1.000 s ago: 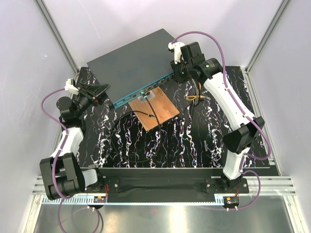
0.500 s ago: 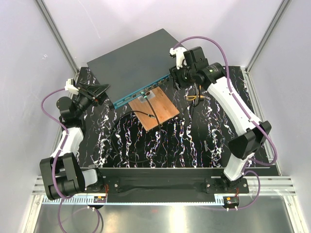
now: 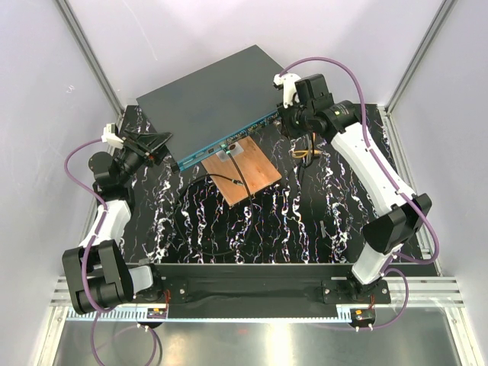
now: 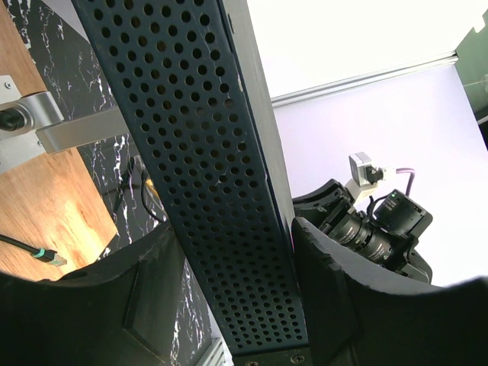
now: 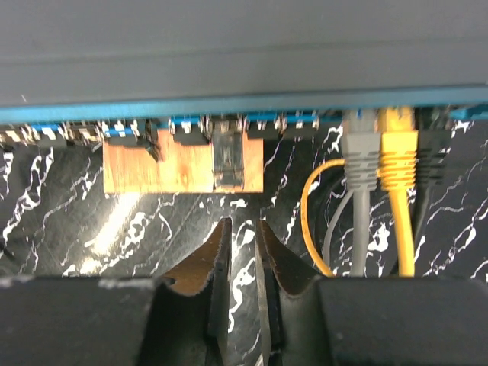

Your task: Insert the plug into the switch port

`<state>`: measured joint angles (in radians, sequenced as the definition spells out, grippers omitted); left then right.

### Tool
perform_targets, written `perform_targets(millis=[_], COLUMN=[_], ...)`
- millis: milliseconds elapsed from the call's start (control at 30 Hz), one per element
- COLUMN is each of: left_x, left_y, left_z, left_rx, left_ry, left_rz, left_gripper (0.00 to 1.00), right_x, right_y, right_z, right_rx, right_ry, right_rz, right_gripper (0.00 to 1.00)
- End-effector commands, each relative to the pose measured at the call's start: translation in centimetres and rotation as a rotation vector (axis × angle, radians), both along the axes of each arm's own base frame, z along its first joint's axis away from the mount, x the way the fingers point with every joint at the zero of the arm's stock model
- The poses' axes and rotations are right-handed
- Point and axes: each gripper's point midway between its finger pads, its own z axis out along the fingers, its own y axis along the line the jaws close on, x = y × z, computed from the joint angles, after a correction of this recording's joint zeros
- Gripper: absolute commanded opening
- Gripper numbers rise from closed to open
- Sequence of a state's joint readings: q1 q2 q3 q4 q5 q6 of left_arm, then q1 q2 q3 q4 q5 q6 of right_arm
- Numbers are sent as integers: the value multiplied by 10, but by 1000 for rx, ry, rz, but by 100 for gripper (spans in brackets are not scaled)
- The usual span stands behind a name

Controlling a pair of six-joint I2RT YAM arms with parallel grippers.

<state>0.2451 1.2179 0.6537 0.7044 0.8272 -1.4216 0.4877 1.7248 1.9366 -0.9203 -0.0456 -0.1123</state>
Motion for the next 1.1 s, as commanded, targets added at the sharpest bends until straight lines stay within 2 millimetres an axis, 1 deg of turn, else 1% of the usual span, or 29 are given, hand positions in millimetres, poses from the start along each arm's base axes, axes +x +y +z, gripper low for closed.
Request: perform_targets(millis=[0,133,267,467,533,633,667,733,767,933,967,1067], left_x=[-7,-7,-7,-6,-7,-7,-7,-7,-7,-7,-8,-8], left_y=[-16,-16,-16,-16,-16,-16,-16,-16,-16,-16,-16,-16], left_z=[30,30,32,28,28,30,29,29,28,29,30,28], left_rx=[98,97,97,95,94,94,93,92,92,91,90,90], left_ry=[-194,-193,-198,-189,-191,-195,-193,-192,-191,-193,-196,-194], left_rz=[-30,-31,-31,-29,-31,-30,-30,-28,-28,-29,-30,-26], left_gripper=[0,0,0,0,0,0,0,0,0,0,0,0], right_x=[13,22,29,38,42,45,45,46,47,51,52,54], right_y=[7,13,18,26,26,27,27,30,30,33,31,29], right_z=[34,31,36,46,51,52,49,54,49,54,51,63], right_rx=[77,95,118,179,192,225,226,257,258,298,295,336], right_ry=[-102,-102,-120,-147,-173,-185,-182,-199,-191,-212,-213,-263], right_rz=[-20,-23,-28,-45,-61,-82,-86,-91,-93,-112,-119,-145], right_gripper=[22,22,24,25,26,27,27,28,28,29,29,29])
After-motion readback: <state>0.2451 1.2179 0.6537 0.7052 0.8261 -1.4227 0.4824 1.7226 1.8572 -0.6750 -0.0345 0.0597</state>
